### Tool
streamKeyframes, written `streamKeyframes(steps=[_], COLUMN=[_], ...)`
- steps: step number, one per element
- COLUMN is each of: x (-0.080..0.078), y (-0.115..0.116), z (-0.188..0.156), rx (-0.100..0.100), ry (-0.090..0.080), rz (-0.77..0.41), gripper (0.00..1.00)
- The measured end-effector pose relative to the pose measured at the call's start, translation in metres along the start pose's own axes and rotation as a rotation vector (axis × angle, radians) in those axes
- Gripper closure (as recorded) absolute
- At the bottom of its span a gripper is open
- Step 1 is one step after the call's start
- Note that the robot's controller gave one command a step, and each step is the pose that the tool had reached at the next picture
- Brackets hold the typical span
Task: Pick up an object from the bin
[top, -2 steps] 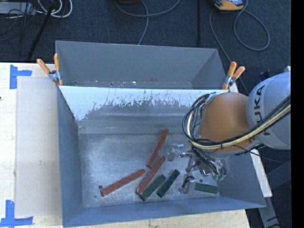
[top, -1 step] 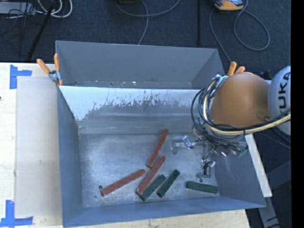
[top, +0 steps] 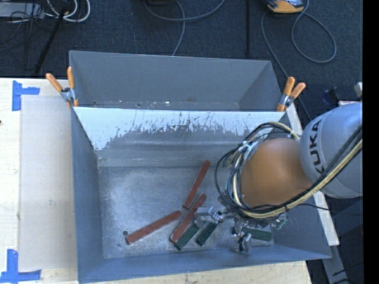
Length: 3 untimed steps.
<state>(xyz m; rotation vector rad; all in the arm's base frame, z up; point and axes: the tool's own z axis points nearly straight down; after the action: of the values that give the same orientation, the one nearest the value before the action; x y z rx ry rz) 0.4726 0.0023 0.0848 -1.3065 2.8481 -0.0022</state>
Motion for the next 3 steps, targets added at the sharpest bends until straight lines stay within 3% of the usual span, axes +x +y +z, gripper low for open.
streamKeyframes(steps=[1,2,3], x=[-0.031,-0.031,-0.045], y=[0.018,0.02,-0.012], z=[0.013,0.012,-0.101], rx=[0.007,0.002,0.001], ry=[-0.005,-0.005,0.0], rz=[0.02,0.023,-0.041], gripper=[0.0,1.0,1.0])
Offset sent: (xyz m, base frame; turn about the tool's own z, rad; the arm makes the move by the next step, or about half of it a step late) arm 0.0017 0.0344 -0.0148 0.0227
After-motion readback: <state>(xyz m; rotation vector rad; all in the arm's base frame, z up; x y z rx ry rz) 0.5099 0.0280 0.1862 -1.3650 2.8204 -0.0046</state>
